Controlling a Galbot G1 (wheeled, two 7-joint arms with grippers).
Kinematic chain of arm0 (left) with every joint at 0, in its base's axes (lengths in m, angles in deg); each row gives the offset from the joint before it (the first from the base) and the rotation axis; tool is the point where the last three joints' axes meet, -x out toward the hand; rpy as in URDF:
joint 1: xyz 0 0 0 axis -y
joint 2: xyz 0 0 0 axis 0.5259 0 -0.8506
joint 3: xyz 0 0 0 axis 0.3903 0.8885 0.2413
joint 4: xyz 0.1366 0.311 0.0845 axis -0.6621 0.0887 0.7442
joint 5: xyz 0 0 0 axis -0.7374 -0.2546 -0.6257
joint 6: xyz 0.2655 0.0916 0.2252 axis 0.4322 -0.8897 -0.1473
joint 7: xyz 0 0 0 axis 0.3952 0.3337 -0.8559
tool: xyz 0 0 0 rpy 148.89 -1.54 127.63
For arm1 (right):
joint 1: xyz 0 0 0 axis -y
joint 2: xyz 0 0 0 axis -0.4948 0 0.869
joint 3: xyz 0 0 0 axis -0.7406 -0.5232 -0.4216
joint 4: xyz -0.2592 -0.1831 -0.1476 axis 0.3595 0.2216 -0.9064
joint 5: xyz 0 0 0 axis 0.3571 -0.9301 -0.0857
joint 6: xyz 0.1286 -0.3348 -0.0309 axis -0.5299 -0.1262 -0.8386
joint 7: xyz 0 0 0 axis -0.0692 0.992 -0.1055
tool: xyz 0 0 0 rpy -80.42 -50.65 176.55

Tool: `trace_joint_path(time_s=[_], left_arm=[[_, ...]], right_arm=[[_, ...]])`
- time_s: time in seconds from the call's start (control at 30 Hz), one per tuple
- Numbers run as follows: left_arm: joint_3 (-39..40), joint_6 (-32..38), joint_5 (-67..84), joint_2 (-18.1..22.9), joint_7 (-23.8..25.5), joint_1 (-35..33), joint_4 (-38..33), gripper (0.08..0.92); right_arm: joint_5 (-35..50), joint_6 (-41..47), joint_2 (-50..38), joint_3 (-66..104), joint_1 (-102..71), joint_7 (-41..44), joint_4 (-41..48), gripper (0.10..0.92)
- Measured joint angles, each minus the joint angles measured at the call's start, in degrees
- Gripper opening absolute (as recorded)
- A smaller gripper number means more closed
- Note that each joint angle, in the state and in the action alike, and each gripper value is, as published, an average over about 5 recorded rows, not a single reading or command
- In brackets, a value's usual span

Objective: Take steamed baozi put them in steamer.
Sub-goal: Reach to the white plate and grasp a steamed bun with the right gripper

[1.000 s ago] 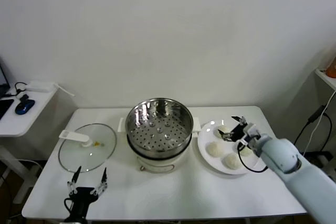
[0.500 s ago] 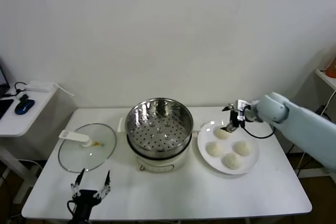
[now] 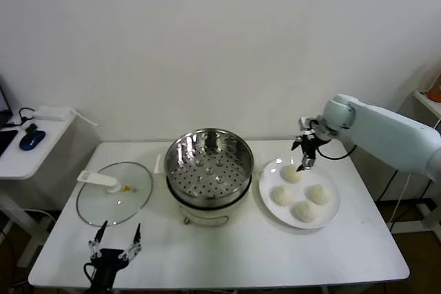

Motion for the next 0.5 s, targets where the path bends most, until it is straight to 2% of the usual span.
trace_joint_path(time_s=[0.5], left_arm=[[-0.4,1.1,0.3,-0.8,-0.1,0.4,1.9,0.823]], right_arm=[[-7.9,-2.9,6.1,0.9,-4.4,1.4,9.4,0.823]])
